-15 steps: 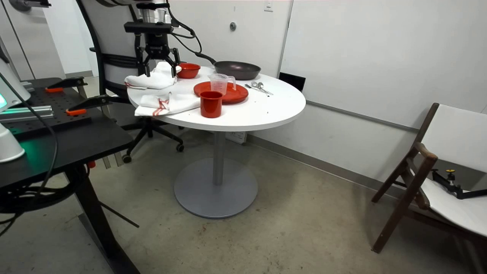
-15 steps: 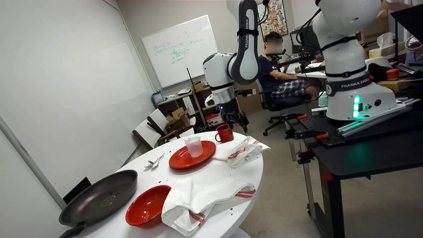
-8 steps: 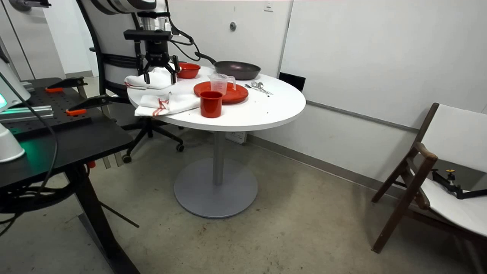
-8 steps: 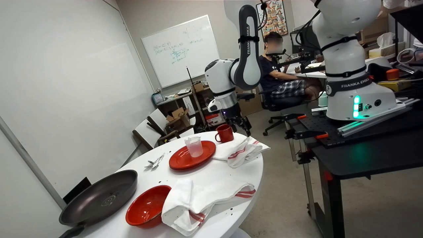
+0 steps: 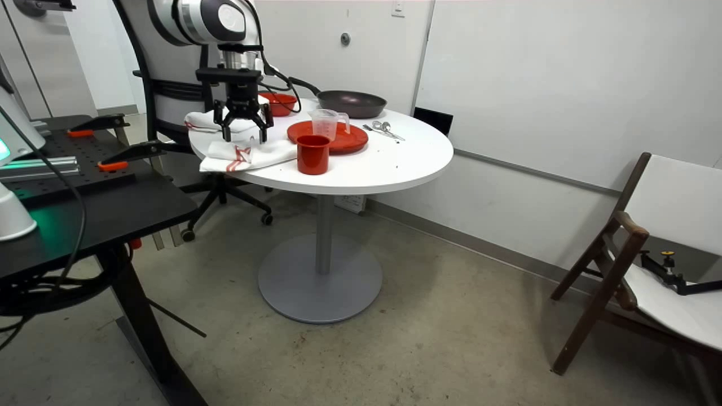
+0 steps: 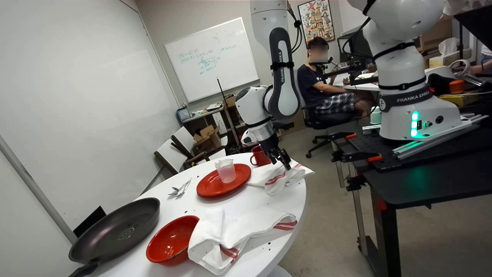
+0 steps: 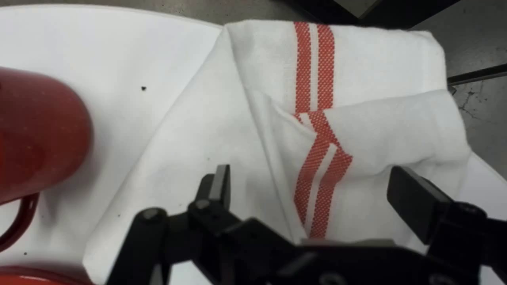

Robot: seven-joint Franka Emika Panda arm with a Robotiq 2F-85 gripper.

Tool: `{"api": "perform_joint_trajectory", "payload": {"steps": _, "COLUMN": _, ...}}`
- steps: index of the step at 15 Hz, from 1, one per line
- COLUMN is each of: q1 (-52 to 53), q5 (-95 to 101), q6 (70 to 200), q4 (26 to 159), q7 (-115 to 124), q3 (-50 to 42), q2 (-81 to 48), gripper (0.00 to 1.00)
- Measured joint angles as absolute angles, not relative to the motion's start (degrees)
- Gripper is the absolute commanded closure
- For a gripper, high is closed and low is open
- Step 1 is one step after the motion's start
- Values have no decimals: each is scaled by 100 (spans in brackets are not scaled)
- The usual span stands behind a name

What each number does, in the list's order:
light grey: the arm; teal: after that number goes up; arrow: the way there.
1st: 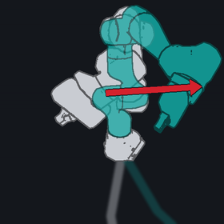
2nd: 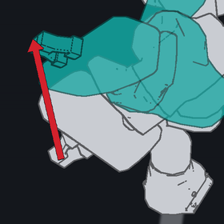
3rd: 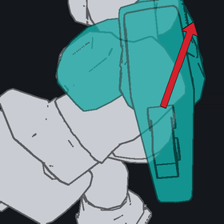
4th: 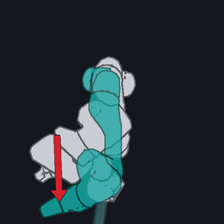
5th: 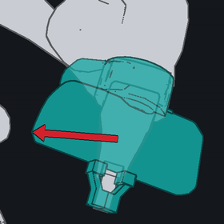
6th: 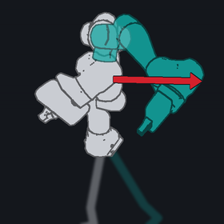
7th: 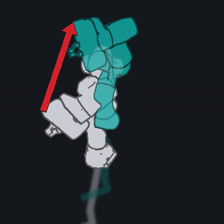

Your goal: Use the towel on the right to wipe the table top

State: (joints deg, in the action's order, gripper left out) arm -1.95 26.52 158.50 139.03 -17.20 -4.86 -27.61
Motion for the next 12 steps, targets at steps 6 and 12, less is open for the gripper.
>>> {"api": "perform_joint_trajectory", "payload": {"steps": 6, "q1": -148, "q5": 2649, "q6": 15845, "q4": 13230, "q7": -1578, "q3": -601, "q2": -3239, "gripper": 0}}
{"api": "perform_joint_trajectory", "payload": {"steps": 12, "q1": -69, "q5": 2645, "q6": 15832, "q4": 13050, "q7": -1387, "q3": -717, "q2": -3524, "gripper": 28}}
